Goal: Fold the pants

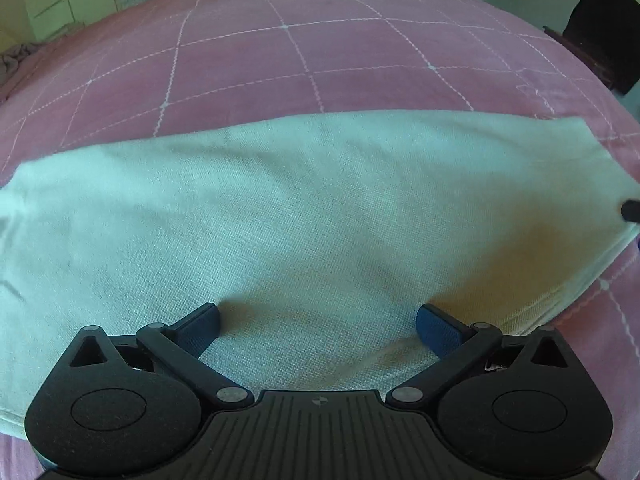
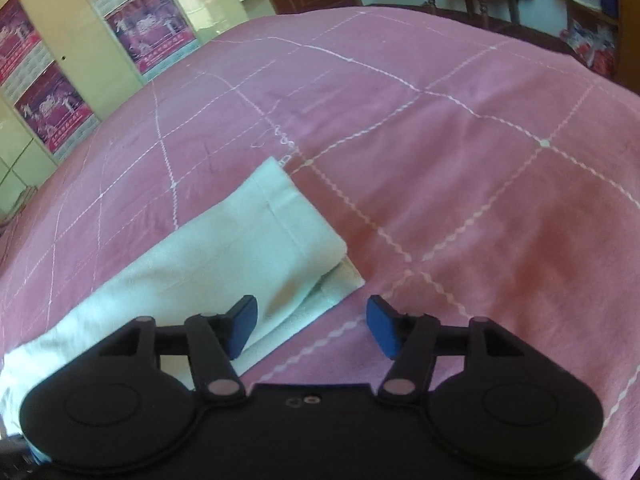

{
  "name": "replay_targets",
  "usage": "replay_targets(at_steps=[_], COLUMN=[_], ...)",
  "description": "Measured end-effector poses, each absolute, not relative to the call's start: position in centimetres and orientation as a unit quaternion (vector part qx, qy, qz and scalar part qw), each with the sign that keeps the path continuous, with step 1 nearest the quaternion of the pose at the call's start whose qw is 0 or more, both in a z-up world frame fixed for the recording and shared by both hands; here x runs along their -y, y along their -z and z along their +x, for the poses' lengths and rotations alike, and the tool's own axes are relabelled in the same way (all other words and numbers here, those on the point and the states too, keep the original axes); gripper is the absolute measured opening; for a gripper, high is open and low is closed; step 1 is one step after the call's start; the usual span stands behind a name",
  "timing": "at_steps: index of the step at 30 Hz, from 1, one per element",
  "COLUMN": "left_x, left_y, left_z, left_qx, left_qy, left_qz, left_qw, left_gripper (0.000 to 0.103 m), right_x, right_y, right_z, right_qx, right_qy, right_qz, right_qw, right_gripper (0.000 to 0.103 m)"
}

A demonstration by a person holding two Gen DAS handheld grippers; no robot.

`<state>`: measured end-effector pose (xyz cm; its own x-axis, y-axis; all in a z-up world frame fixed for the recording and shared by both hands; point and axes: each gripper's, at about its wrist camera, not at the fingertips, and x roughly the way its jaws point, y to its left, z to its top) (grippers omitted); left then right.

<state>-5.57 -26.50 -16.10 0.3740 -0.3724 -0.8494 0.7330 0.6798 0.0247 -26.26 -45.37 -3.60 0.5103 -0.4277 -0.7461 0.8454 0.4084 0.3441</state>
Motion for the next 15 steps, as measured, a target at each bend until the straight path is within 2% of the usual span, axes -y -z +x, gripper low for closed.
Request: replay_targets(at_steps=[3, 4, 5, 6, 7, 9, 11, 13, 15], left_x=[26.4, 25.7, 25.2, 24.8, 24.5, 24.1, 24.4, 24.7, 24.5], left_y=[15.6, 14.9, 14.6, 14.7, 15.2, 16.0, 16.0, 16.0, 15.5], left_z=[-5.4, -5.5, -5.9, -6.1, -6.0, -5.7, -5.2, -4.5, -3.5], left_qx=[-0.454, -0.446, -0.428, -0.411, -0.413, -0.416, -0.43, -0.446, -0.47], left_qy=[0.333, 0.32, 0.306, 0.291, 0.29, 0.297, 0.296, 0.3, 0.31], left_qz=[0.196, 0.196, 0.201, 0.213, 0.219, 0.216, 0.212, 0.211, 0.204], left_qw=[0.803, 0.813, 0.827, 0.837, 0.835, 0.832, 0.826, 0.817, 0.801], left_gripper=[0.102, 0.096, 0.095, 0.095, 0.096, 0.099, 0.099, 0.1, 0.099], right_x=[46.2, 46.4, 46.4, 46.4, 46.4, 46.5, 46.4, 45.8, 45.7], right_y=[4.2, 4.3, 4.3, 4.4, 4.8, 5.5, 5.0, 3.8, 3.7], right_z=[-25.7, -25.3, -25.0, -24.8, -24.5, -23.9, -23.4, -23.4, -22.9], right_qx=[-0.269, -0.264, -0.259, -0.258, -0.263, -0.28, -0.283, -0.261, -0.278], right_qy=[0.406, 0.403, 0.401, 0.4, 0.398, 0.4, 0.401, 0.399, 0.405], right_qz=[0.388, 0.395, 0.4, 0.401, 0.399, 0.385, 0.378, 0.372, 0.357], right_qw=[0.783, 0.782, 0.782, 0.783, 0.783, 0.783, 0.785, 0.796, 0.795], right_gripper=[0.048, 0.038, 0.033, 0.021, 0.017, 0.016, 0.01, 0.009, 0.009])
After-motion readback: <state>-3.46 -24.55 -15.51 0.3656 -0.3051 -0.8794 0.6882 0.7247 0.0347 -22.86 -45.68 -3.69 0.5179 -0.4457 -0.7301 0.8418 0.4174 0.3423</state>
